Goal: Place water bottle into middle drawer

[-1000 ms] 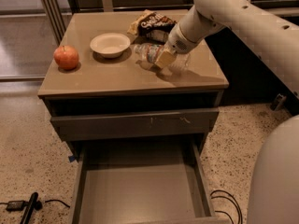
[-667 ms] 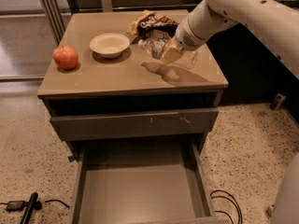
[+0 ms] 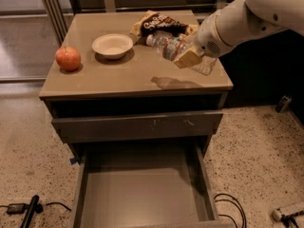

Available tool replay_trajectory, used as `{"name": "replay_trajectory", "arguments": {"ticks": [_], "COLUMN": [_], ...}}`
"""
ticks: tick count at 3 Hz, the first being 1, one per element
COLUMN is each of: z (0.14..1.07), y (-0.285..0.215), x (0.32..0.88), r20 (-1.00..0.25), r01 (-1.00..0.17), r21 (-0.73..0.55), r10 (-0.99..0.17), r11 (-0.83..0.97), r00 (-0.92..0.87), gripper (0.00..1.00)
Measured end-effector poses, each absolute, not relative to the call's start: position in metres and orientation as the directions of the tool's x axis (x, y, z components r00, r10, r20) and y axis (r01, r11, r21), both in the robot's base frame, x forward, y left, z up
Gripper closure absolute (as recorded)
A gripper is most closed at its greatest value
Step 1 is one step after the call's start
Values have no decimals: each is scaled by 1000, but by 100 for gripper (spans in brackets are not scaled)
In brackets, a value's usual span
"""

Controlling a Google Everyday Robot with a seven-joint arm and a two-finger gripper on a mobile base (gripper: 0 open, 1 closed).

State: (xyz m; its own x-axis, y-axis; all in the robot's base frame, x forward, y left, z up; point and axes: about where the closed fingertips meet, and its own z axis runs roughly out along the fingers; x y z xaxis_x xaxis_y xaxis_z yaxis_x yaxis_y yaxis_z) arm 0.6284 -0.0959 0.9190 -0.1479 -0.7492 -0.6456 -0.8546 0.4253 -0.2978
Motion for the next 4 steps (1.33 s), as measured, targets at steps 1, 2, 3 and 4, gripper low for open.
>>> {"name": "replay_trajectory", "arguments": {"ticks": [1, 2, 3, 4], "z": [929, 929, 930, 918], "y": [-105, -105, -103, -84], "x": [595, 595, 593, 565], "r20": [-656, -656, -670, -704], "r01": [-853, -853, -855, -878], "r21": [-326, -326, -317, -293], "r10": [-747, -747, -735, -707], "r11": [408, 408, 411, 379], "r00": [-106, -106, -106, -70], "gripper": [100, 100, 100, 100]}}
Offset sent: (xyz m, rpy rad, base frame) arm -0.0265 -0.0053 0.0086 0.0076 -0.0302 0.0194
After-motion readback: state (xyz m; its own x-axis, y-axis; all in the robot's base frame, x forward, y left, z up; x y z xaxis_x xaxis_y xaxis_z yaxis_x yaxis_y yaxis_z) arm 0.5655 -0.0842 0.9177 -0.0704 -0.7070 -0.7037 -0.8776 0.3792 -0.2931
